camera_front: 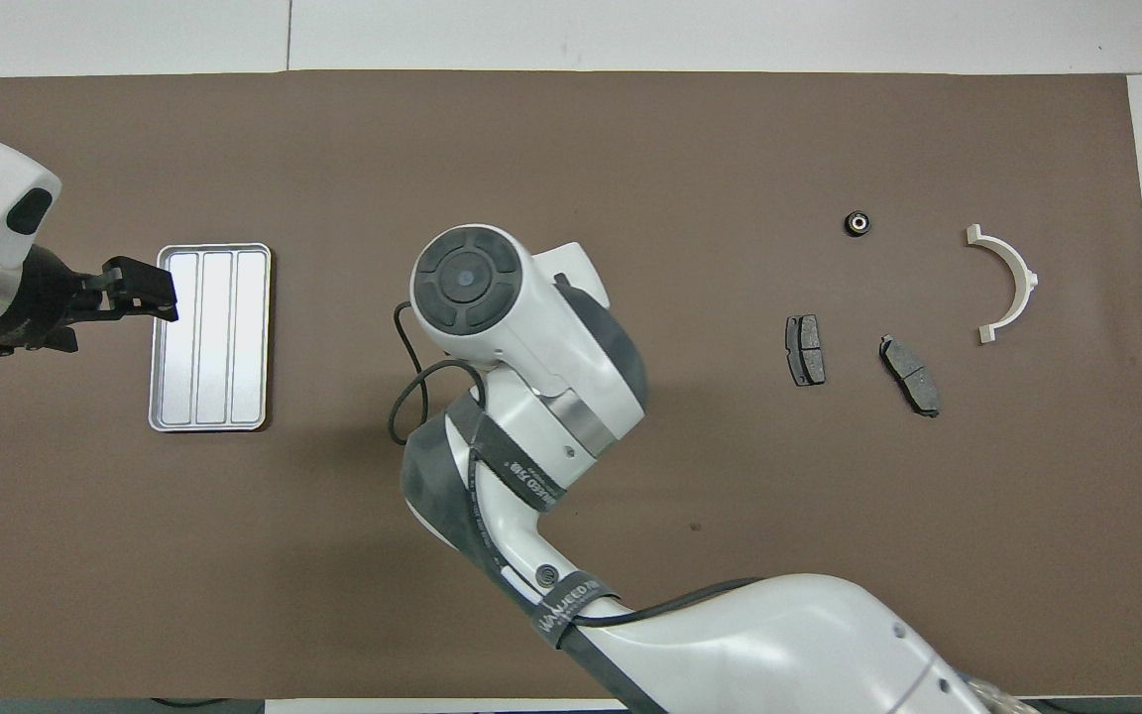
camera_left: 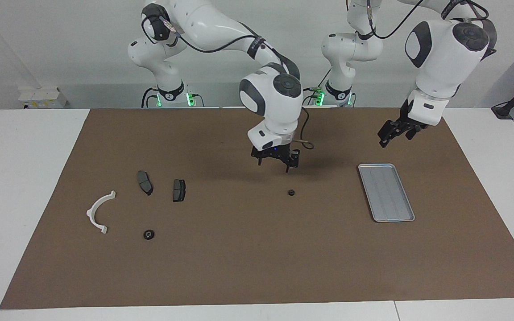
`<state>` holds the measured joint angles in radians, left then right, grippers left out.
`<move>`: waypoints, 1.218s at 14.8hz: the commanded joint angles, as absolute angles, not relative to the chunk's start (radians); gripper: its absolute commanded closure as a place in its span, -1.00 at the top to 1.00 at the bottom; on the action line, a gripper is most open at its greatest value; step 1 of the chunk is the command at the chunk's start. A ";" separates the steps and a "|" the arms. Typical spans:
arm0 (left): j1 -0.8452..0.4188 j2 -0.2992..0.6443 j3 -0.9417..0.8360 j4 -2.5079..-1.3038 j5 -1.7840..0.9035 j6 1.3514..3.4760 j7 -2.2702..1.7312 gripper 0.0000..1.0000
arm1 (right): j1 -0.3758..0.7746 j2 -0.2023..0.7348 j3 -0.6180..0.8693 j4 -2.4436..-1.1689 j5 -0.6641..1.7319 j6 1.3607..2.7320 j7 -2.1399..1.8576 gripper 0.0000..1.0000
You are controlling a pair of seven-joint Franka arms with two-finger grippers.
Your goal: Place bearing gear from tray to pile
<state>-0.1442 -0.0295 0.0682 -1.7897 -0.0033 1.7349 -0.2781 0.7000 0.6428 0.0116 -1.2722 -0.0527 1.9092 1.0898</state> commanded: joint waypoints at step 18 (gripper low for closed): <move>-0.034 0.040 0.009 -1.580 0.003 1.523 -0.117 1.00 | 0.723 0.945 0.005 -0.976 -0.077 1.913 1.144 0.30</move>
